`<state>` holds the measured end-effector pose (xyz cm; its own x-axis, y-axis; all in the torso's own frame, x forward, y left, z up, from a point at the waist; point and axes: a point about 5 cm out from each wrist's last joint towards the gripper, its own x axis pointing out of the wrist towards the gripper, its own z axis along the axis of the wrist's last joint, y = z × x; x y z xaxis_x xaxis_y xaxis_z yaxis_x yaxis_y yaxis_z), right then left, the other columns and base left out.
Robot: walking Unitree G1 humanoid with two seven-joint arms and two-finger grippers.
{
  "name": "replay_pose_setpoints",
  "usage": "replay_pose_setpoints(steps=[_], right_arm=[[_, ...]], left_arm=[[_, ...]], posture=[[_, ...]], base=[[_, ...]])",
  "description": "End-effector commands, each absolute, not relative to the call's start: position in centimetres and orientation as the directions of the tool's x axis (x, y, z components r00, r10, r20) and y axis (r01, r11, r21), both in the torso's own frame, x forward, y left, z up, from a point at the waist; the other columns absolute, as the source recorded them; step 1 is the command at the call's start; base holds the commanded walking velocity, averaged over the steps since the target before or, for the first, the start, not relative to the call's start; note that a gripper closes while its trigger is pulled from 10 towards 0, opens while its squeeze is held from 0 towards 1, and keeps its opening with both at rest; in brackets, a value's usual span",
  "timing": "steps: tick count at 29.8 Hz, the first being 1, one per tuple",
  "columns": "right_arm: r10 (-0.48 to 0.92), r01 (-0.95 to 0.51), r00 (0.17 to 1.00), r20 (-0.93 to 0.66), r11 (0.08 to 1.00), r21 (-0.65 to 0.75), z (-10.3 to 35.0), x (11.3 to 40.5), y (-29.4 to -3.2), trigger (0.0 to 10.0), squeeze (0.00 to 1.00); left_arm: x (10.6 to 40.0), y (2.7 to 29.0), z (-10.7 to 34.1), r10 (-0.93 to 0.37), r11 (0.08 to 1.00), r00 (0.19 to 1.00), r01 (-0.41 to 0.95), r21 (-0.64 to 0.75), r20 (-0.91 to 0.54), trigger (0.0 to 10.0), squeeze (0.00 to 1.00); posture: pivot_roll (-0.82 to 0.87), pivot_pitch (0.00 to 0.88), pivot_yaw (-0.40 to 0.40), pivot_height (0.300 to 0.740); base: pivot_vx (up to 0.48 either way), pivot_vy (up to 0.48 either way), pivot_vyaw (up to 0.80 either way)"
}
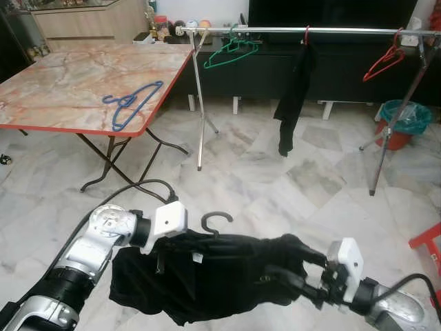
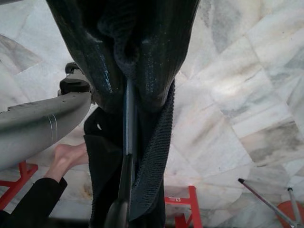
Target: Hang hanger
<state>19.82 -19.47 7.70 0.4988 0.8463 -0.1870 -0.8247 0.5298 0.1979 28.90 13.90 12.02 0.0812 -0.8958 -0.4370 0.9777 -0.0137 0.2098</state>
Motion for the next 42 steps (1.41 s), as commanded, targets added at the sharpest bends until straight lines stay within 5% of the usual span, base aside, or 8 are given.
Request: replay_pose_setpoints(steps=[1,5,12,20,25,32,37,42], right_arm=[[0.893,-0.874,0.422,-0.157,0.447,0.191,8.7,19.5,-18.6,10.0,0.0],[0.901,-0.891,0.384,-0.201,0.419,0.177,8.8,19.2,-18.9,10.0,0.0],[0.765,-0.827,0.474,-0.437,0.557,0.076,7.2,19.4,-22.3,10.0,0.0],[0.671,-0.8,0.409,-0.618,0.59,0.111,5.1,16.3,-24.6,10.0,0.0],[0.654,-0.791,0.435,-0.619,0.606,0.084,5.8,16.2,-25.7,10.0,0.0],[0.785,-0.815,0.537,-0.309,0.578,0.051,11.2,18.4,-24.0,10.0,0.0],[0.837,-0.846,0.5,-0.22,0.527,0.083,12.1,18.7,-22.6,10.0,0.0],[0.864,-0.894,0.385,-0.325,0.437,0.101,9.7,18.7,-21.2,10.0,0.0]], left_arm=[[28.9,13.7,12.2,-0.884,-0.041,0.069,0.974,0.225,-0.463,10.0,0.0],[29.0,13.7,12.1,-0.88,-0.041,0.072,0.973,0.226,-0.47,10.0,0.0],[29.0,13.8,11.7,-0.871,-0.037,0.077,0.974,0.221,-0.485,10.0,0.0],[29.1,14.2,11.6,-0.867,-0.024,0.091,0.975,0.223,-0.491,10.0,0.0],[29.2,14.3,11.5,-0.864,-0.017,0.099,0.974,0.226,-0.493,10.0,0.0],[29.2,14.0,11.3,-0.865,-0.029,0.086,0.975,0.221,-0.495,10.0,0.0],[29.1,13.7,11.4,-0.866,-0.044,0.073,0.974,0.221,-0.495,10.0,0.0],[29.2,13.4,12.0,-0.87,-0.057,0.068,0.97,0.237,-0.489,10.0,0.0]], posture=[[-0.05,0.0,0.062,0.74],[-0.05,0.0,0.062,0.74],[-0.06,0.0,0.059,0.74],[-0.06,0.0,0.063,0.74],[-0.06,0.0,0.062,0.74],[-0.07,0.0,0.065,0.74],[-0.06,0.0,0.063,0.74],[-0.05,0.0,0.06,0.74]], base=[[0.0,0.0,0.0],[0.0,0.0,0.0],[0.0,0.0,0.0],[0.0,0.0,0.0],[0.0,0.0,0.0],[0.0,0.0,0.0],[0.0,0.0,0.0],[0.0,0.0,0.0]])
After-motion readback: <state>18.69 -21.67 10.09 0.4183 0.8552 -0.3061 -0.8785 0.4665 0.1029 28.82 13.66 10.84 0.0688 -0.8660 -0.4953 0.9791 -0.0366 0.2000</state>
